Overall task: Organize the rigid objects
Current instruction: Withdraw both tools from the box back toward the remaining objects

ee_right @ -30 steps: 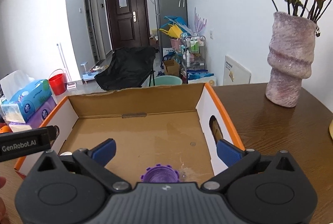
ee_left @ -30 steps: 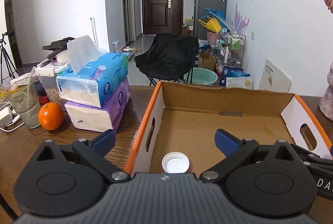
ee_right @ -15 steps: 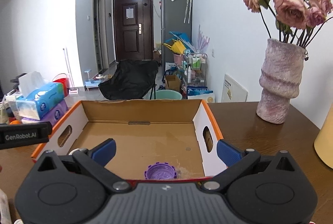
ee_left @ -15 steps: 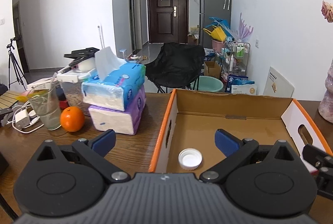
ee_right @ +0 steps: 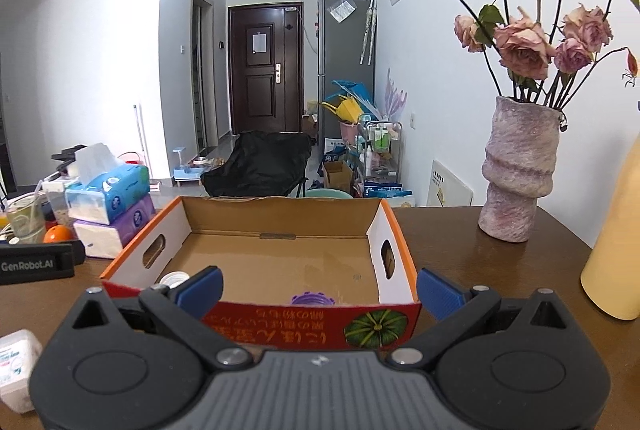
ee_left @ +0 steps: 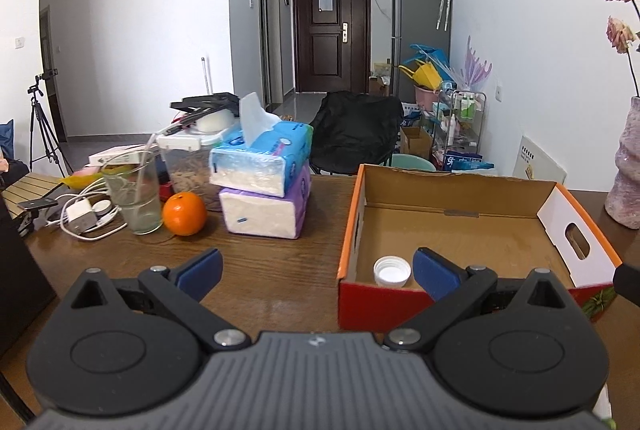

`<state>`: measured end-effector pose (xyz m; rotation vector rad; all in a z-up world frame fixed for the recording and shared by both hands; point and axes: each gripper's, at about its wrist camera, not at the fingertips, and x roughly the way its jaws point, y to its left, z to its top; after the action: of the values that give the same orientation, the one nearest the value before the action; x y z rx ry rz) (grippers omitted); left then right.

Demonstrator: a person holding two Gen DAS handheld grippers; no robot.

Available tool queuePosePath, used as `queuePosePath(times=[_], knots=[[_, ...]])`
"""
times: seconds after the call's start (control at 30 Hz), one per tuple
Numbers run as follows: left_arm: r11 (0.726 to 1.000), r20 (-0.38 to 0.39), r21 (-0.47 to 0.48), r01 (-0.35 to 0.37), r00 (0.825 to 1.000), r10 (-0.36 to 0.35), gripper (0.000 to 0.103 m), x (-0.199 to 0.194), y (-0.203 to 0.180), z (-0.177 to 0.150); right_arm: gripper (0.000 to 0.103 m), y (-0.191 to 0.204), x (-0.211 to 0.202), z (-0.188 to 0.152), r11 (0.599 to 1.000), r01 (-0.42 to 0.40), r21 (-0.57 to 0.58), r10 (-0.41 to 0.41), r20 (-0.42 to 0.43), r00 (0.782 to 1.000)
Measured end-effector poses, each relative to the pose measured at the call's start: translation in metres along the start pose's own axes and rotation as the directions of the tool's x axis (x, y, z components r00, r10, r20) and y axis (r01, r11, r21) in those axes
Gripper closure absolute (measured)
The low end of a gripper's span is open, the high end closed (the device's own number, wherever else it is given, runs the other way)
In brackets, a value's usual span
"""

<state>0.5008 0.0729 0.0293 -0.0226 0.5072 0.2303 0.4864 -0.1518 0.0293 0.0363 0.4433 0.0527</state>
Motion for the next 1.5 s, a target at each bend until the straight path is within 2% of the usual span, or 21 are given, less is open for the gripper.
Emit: queuePosePath(times=[0.37,0.7,0.83,1.07,1.5], knots=[[1.0,0.047,-0.027,0.01,0.999,-0.008,0.0,-0.06,0.026,-0.012,0.0,-0.002,-0.056,-0.017,1.0,-0.024,0.006,0.024,0.052,0.998],[1.0,0.041,-0.022,0.014,0.999,-0.013,0.0,-0.108,0.043,-0.044,0.0,-0.007,-0.112,-0.043,1.0,-0.028,0.004,0.028,0.088,0.996],[1.0,0.039,-0.02,0.019,0.999,-0.018,0.0,-0.126,0.048,-0.056,0.0,-0.012,-0.132,-0.054,0.999,-0.046,0.022,0.044,0.085,0.995],[1.0,0.034,-0.008,0.029,0.999,-0.029,0.0,-0.158,0.056,-0.076,0.0,-0.013,-0.165,-0.077,0.999,-0.03,0.016,0.029,0.072,0.997],[0.999,-0.009,0.031,0.037,0.999,-0.036,0.0,-0.194,0.066,-0.127,0.0,-0.007,-0.2,-0.125,0.998,-0.055,-0.018,0.055,-0.008,0.998]])
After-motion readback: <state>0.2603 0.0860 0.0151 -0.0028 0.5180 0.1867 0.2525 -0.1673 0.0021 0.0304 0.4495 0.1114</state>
